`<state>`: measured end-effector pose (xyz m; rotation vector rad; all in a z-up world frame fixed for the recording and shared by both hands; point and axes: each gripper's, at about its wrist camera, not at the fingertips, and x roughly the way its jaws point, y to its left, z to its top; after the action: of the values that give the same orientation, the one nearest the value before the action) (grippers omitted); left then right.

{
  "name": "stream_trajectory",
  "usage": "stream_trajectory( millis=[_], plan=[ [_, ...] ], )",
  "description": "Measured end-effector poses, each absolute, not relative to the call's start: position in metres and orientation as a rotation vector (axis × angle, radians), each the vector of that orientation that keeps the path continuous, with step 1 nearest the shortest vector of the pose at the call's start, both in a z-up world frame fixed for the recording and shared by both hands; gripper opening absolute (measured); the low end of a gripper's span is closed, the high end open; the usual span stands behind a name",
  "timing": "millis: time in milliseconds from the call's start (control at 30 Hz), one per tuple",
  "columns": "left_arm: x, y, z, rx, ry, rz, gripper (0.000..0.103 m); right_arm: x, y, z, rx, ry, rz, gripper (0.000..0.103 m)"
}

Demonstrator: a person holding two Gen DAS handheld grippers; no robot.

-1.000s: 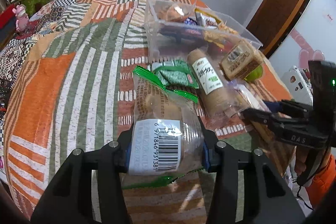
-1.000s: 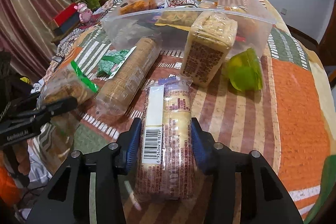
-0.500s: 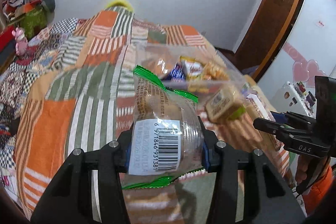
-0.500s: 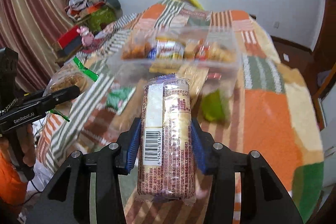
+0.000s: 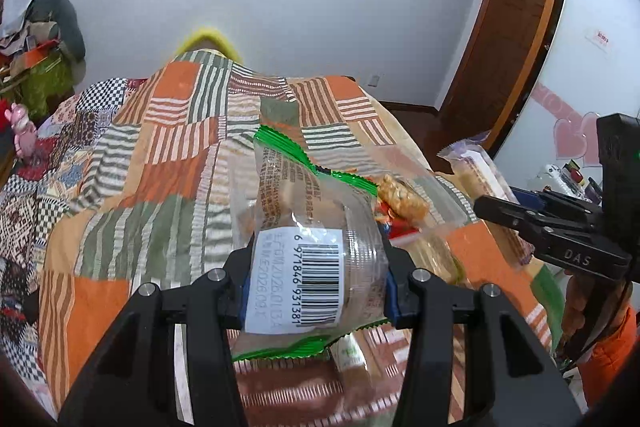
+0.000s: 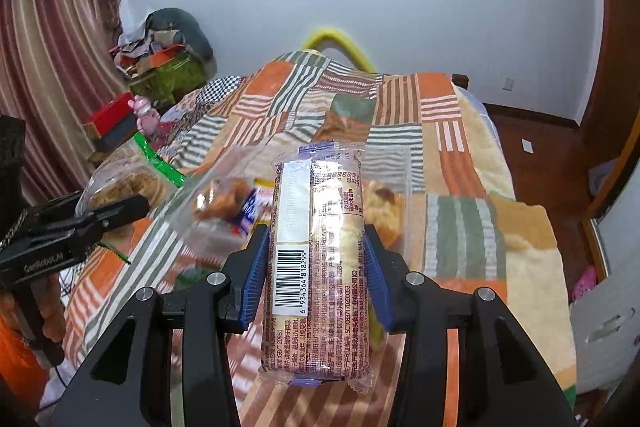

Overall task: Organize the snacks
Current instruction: 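Carry both packs over the clear box and release them inside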

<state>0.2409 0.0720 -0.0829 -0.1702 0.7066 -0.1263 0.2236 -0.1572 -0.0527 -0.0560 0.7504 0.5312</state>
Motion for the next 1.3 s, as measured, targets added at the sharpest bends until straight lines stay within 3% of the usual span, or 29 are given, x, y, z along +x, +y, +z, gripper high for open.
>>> stream_trajectory(
  millis=[800, 1300],
  plan=[
    [0.36, 0.055, -0.124, -0.167, 0.809, -0.095, 0.048, 0.307, -0.124, -0.096, -0.082, 0.872, 0.504, 0.042],
    [0.336, 0.057, -0.108, -0.169, 0.779, -0.11, 0.055, 0.295, -0.135, -0.086, -0.091, 0.844, 0.514, 0.043]
  ],
)
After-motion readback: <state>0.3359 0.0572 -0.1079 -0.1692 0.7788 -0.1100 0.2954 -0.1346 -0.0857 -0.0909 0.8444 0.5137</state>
